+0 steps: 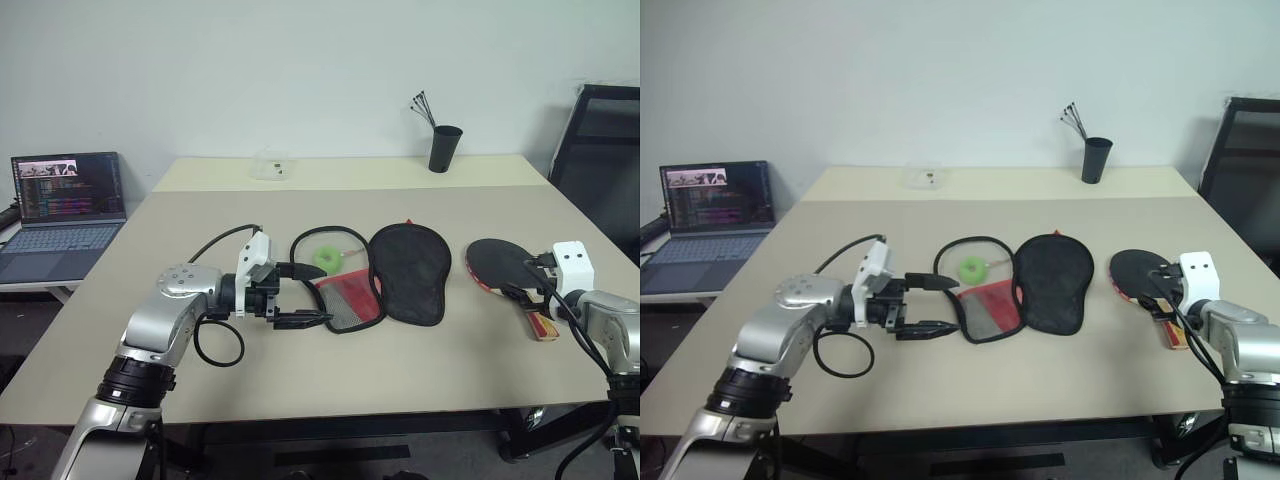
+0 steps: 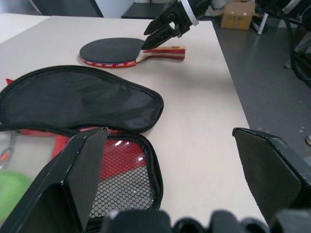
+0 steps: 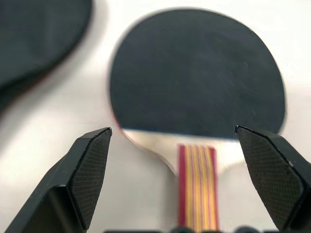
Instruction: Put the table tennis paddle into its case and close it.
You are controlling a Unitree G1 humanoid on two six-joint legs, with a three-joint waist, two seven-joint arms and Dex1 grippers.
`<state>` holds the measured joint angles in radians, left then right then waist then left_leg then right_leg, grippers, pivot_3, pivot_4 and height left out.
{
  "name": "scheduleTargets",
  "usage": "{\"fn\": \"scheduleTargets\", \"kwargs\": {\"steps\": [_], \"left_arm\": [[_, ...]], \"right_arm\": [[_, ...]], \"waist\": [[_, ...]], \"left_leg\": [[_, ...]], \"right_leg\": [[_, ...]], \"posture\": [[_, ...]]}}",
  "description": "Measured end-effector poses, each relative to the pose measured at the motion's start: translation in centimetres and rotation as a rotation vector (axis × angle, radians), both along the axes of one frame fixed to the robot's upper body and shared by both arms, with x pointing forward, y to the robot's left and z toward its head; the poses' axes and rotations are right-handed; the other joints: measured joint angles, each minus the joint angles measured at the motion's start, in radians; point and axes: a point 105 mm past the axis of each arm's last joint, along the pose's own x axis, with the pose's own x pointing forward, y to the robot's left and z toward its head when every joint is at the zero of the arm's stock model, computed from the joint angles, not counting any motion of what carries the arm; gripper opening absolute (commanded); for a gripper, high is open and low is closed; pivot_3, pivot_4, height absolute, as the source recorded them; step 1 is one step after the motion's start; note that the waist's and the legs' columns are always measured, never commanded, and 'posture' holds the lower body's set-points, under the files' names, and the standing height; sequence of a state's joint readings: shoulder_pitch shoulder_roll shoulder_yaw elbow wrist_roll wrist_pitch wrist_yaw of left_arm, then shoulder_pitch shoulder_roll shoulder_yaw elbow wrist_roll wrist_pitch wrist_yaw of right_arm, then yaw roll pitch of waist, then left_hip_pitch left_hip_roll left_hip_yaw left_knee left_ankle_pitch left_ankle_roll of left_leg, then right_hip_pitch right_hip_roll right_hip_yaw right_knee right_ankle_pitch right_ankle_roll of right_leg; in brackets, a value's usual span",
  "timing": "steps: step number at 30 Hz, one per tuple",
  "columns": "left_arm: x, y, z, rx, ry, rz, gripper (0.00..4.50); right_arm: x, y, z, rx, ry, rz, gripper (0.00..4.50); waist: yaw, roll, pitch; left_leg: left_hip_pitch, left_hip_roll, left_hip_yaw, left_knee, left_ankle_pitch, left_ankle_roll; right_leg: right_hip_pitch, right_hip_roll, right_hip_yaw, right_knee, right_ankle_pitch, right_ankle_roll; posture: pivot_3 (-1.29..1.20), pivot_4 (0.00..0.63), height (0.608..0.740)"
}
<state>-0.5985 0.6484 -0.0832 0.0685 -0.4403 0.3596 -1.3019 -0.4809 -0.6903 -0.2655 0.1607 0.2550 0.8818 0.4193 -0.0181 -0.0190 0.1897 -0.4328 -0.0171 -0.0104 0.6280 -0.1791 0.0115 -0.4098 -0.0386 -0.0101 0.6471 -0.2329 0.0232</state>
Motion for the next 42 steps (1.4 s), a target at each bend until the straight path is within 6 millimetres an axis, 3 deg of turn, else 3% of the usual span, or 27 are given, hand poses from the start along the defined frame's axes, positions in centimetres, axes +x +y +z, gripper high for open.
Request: {"fn": "scheduleTargets", "kwargs": {"steps": [9,19,22,30,39,42], "left_arm": [[0.2,0.0,-0.2,0.003,-0.007,0.004,4.50],[0.1,0.0,-0.2,0.006,-0.009,0.003,4.50],[0.0,-0.1,-0.2,0.005,-0.012,-0.006,4.50],[0.0,-0.1,-0.1,0.004,-0.017,-0.003,4.50],[-0.4,0.5,-0.5,0.014,-0.016,0.024,4.50],[-0.6,1.1,-0.6,0.019,-0.014,0.050,4.50]], "right_arm": [[-1.3,-1.6,-3.3,0.029,0.103,-0.059,4.49],[-0.2,-1.2,-3.7,0.023,0.080,-0.041,4.49],[0.4,-0.9,-3.7,0.004,0.081,-0.019,3.89],[1.2,0.2,-3.9,-0.018,0.071,0.026,1.21],[1.1,-0.5,-3.5,0.007,0.064,-0.042,1.10],[1.0,-0.5,-2.0,0.026,0.036,-0.070,1.10]], "waist": [[0.001,0.000,0.000],[-0.011,-0.001,-0.001],[-0.014,-0.002,-0.001],[-0.013,-0.004,-0.002],[-0.010,-0.004,-0.002],[-0.009,-0.001,-0.001]], "left_leg": [[0.000,0.000,0.000,0.000,0.000,0.000],[0.002,0.000,0.002,0.002,0.000,0.000],[0.004,0.001,0.004,0.002,0.000,0.000],[0.005,0.001,0.006,0.002,0.000,0.000],[0.005,0.002,0.006,0.001,0.000,0.000],[0.001,0.002,0.007,0.001,0.000,0.000]], "right_leg": [[0.000,0.000,0.000,0.000,0.000,0.000],[0.002,0.001,0.001,0.000,0.002,0.002],[0.003,0.001,0.001,0.000,0.002,0.002],[0.005,0.001,0.003,0.000,0.002,0.002],[0.004,0.000,0.003,0.000,0.002,0.002],[-0.002,0.000,0.004,0.000,0.003,0.003]], "posture": [[0.00,0.150,0.740],[0.00,0.150,0.740],[0.00,0.150,0.740],[0.00,0.150,0.740],[0.00,0.150,0.740],[0.00,0.150,0.740]]}}
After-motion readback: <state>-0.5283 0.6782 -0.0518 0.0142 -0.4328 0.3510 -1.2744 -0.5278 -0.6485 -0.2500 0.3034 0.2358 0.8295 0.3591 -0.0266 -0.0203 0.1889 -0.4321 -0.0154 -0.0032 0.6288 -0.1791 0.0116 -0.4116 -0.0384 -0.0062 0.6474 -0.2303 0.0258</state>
